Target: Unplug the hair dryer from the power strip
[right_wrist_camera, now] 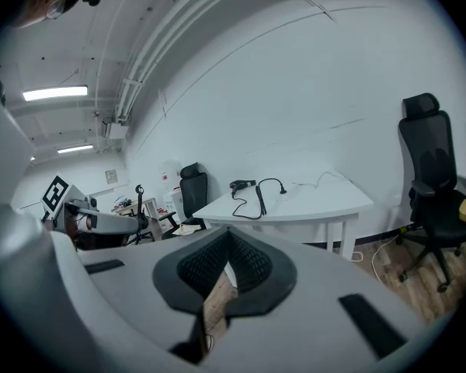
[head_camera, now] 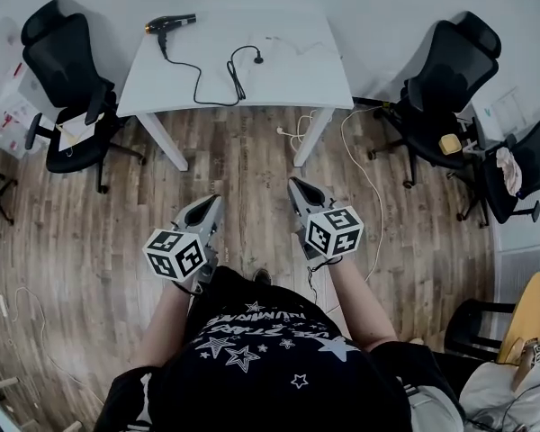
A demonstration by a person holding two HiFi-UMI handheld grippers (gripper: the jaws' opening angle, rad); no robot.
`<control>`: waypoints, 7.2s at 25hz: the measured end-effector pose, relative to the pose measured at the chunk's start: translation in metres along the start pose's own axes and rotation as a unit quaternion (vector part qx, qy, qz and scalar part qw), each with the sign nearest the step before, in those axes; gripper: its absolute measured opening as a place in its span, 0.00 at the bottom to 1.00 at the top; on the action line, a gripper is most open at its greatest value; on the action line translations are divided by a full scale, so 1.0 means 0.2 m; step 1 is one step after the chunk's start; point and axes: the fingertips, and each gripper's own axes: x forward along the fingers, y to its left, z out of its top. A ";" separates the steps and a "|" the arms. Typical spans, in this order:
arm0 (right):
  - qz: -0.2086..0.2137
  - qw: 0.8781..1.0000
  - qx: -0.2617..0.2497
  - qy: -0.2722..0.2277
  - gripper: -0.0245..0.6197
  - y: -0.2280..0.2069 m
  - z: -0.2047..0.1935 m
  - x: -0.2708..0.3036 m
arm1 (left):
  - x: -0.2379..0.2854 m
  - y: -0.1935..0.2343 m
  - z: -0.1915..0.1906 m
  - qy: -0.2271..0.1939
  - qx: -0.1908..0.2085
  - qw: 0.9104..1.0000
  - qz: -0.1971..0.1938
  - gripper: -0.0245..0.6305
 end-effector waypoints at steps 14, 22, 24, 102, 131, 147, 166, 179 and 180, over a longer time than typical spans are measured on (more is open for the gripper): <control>-0.002 0.999 0.010 0.051 0.05 -0.12 -0.05 0.25 | 0.12 0.26 0.07 0.001 -0.018 1.000 0.020 0.05; -0.029 0.998 0.017 0.058 0.05 -0.26 0.07 0.56 | 0.39 0.51 0.24 0.011 -0.024 1.000 -0.006 0.05; -0.037 0.997 0.022 0.061 0.05 -0.31 0.10 0.65 | 0.47 0.57 0.29 0.016 -0.023 1.000 -0.013 0.05; -0.028 0.990 0.035 0.137 0.05 -1.47 0.59 2.28 | 2.39 1.57 0.97 0.175 0.022 0.982 -0.072 0.05; -0.112 0.979 0.096 0.143 0.05 -1.48 0.51 2.26 | 2.65 1.50 0.70 0.324 0.071 0.921 -0.204 0.05; -0.055 0.984 0.008 0.169 0.10 -1.30 0.52 2.33 | 2.66 1.49 0.68 0.353 0.071 0.906 -0.222 0.05; -0.105 0.980 -0.026 0.170 0.16 -1.31 0.47 2.40 | 2.64 1.47 0.66 0.363 0.085 0.899 -0.227 0.05; -0.159 0.975 0.012 0.152 0.14 -1.33 0.47 2.38 | 2.64 1.46 0.65 0.364 0.095 0.898 -0.226 0.05; -0.160 0.974 -0.009 0.160 0.14 -1.32 0.47 2.38 | 2.64 1.46 0.65 0.363 0.094 0.899 -0.226 0.05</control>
